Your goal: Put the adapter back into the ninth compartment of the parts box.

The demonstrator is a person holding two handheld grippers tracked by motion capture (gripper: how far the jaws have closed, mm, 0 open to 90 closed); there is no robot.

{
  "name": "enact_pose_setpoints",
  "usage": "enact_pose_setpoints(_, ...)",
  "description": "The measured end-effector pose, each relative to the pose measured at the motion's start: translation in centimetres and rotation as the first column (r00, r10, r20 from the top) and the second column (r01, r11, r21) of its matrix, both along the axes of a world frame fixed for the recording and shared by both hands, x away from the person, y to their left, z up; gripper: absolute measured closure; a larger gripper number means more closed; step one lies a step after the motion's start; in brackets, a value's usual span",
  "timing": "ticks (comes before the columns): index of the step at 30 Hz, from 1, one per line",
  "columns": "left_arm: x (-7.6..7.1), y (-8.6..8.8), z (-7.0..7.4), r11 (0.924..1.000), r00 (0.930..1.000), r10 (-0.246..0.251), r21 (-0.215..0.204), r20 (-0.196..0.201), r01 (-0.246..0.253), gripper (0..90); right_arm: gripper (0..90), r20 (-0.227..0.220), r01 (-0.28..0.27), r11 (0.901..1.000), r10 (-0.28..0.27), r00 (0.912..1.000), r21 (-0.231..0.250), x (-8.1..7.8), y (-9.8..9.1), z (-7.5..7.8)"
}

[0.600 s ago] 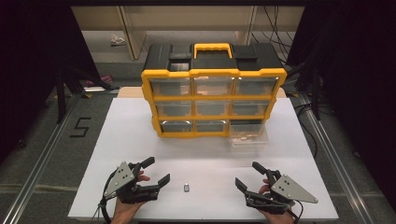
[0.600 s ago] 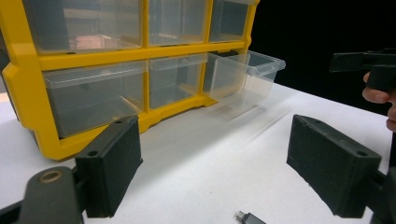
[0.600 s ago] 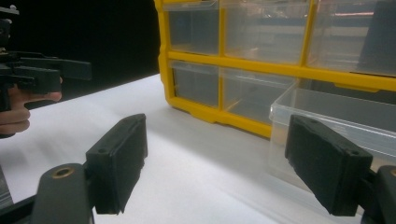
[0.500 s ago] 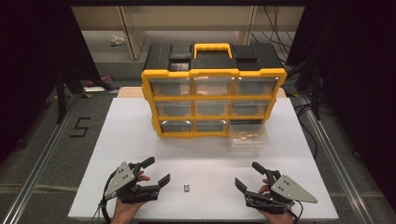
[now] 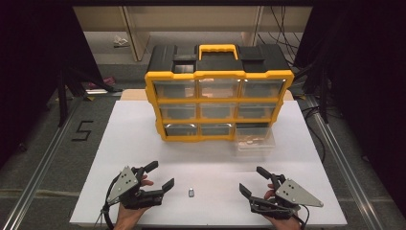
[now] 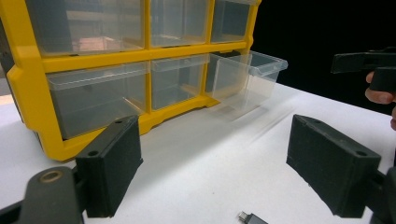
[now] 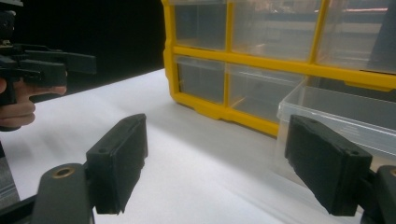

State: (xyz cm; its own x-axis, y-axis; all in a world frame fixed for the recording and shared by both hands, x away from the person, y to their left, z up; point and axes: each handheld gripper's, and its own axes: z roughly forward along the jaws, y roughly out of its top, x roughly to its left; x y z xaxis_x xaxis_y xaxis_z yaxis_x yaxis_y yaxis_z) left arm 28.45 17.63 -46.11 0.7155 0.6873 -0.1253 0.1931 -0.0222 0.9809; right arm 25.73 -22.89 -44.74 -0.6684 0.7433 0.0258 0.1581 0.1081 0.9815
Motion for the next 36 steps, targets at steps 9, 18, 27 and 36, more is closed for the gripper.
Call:
enact_pose_setpoints(9, 0.0, 0.0, 0.0, 1.0000, 1.0000, 0.002, 0.000, -0.002, -0.002, 17.4, 22.0, -0.027, -0.026, 0.9963, 0.024, 0.9994, -0.082, 0.1, 1.5, 0.6)
enact_pose_setpoints(18, 0.0, 0.0, 0.0, 1.0000, 1.0000, -0.001, -0.002, 0.000, 0.001, 17.6, 22.0, -0.079, -0.051, 0.9887, 0.040, 0.9961, -0.141, 0.7, 2.9, 1.7)
enact_pose_setpoints(27, 0.0, -0.1, 0.0, 1.0000, 1.0000, -0.002, -0.002, 0.000, 0.002, 17.6, 22.0, -0.135, -0.083, 0.9772, 0.057, 0.9891, -0.195, 1.7, 4.0, 2.3)
enact_pose_setpoints(36, 0.0, -0.1, 0.0, 1.0000, 1.0000, -0.003, -0.003, 0.000, 0.003, 17.7, 22.0, -0.165, -0.112, 0.9650, 0.074, 0.9835, -0.237, 2.4, 5.5, 2.4)
